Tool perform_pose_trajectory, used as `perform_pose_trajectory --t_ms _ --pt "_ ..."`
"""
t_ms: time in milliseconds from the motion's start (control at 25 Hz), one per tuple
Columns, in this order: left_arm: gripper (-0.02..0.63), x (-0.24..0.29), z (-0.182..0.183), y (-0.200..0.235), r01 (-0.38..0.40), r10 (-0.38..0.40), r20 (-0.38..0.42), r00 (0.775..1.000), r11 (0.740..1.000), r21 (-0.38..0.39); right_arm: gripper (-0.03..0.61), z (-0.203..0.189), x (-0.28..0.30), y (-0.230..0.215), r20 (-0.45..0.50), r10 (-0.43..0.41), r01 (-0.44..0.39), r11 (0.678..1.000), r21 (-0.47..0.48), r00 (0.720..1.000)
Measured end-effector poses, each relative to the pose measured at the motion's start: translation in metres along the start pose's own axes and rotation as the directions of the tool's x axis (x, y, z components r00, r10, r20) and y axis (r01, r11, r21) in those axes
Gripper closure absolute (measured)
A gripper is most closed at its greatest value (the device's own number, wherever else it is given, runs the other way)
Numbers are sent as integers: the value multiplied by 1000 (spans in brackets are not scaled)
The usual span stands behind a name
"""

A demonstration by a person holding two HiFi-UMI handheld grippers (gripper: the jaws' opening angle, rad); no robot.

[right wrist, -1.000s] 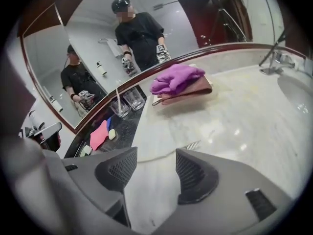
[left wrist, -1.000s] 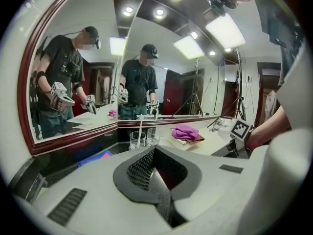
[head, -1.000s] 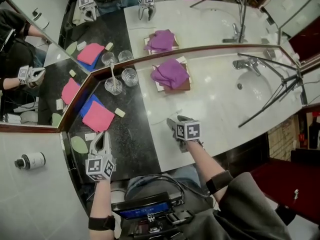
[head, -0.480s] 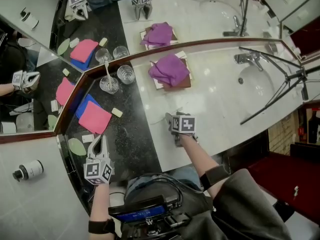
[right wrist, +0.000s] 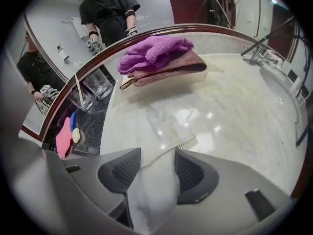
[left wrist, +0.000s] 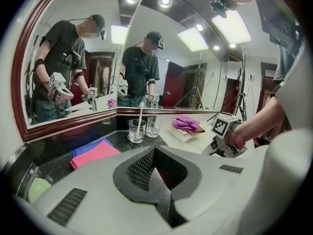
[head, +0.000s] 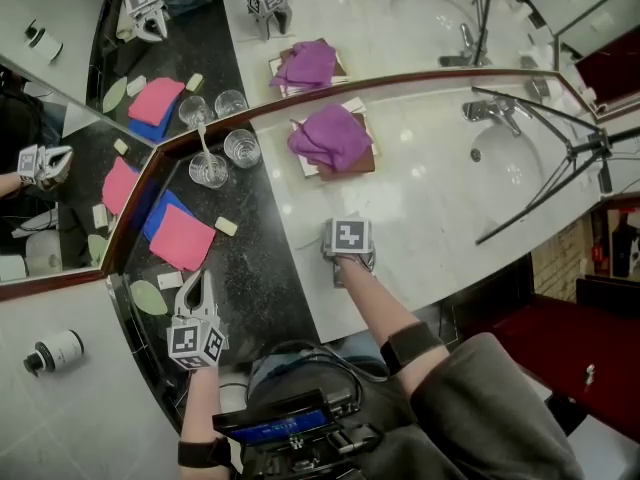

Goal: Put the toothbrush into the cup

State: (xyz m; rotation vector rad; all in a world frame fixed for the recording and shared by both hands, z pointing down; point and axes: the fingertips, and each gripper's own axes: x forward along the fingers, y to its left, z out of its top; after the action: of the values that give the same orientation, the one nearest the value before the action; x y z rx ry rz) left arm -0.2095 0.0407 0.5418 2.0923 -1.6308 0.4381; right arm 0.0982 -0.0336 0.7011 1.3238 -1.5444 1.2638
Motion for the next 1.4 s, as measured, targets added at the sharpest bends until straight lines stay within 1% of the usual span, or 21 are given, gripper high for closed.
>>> perform_pose_trajectory --t_ms 80,160,200,240,320,480,520,560,600,680,800,960,1120,1200,1320,1400 --pt "614 2 1 -1 5 -5 3 1000 1000 -1 362 -3 0 2 -13 -8 8 1000 -11 1000" --pt "614 3 2 0 7 -7 5 1000 1000 -1 379 -7 3 17 -27 50 -50 999 9 998" --pt "614 3 2 1 7 -7 4 1000 1000 -1 385 -8 4 19 -31 58 -58 998 10 998" --pt "614 2 1 2 6 -6 3 1000 1000 -2 392 -5 3 14 -20 28 -28 1000 -12 999" --pt "614 2 -1 3 6 -6 0 1000 1000 -3 419 8 1 -4 35 -53 56 995 -77 998" --pt "614 1 -4 4 8 -8 -5 1000 1000 -8 464 10 0 -12 45 -69 74 989 -127 997" --pt "614 1 -4 4 9 -9 -5 1000 1000 -9 486 12 -1 -12 50 -71 77 987 -138 996" --pt "614 1 -5 3 9 -9 -5 1000 1000 -8 524 14 -1 -12 55 -69 77 986 -149 996" --pt "614 1 -5 3 9 -9 -5 1000 1000 -8 529 15 -1 -11 60 -67 75 984 -160 996" --pt "614 1 -5 2 11 -11 -4 1000 1000 -8 532 14 0 -9 54 -56 65 983 -174 997" --pt "614 2 -5 1 14 -14 -5 1000 1000 -8 532 5 4 -7 24 -31 35 986 -162 999" --pt "614 3 -6 0 16 -16 -7 1000 1000 -9 532 14 -2 -9 61 -41 52 979 -195 997" --pt "614 4 -7 -2 17 -17 -5 1000 1000 -14 532 3 0 -5 43 -12 21 977 -214 999" --pt "614 4 -7 -3 19 -19 -1 1000 1000 -17 532 7 -5 -4 64 -4 18 973 -231 998" --pt "614 5 -8 -4 24 -24 1 1000 1000 -19 532 22 -22 -6 123 -18 54 954 -296 992" --pt "614 5 -8 -4 25 -25 3 1000 999 -21 532 25 -29 -6 141 -13 59 944 -325 990"
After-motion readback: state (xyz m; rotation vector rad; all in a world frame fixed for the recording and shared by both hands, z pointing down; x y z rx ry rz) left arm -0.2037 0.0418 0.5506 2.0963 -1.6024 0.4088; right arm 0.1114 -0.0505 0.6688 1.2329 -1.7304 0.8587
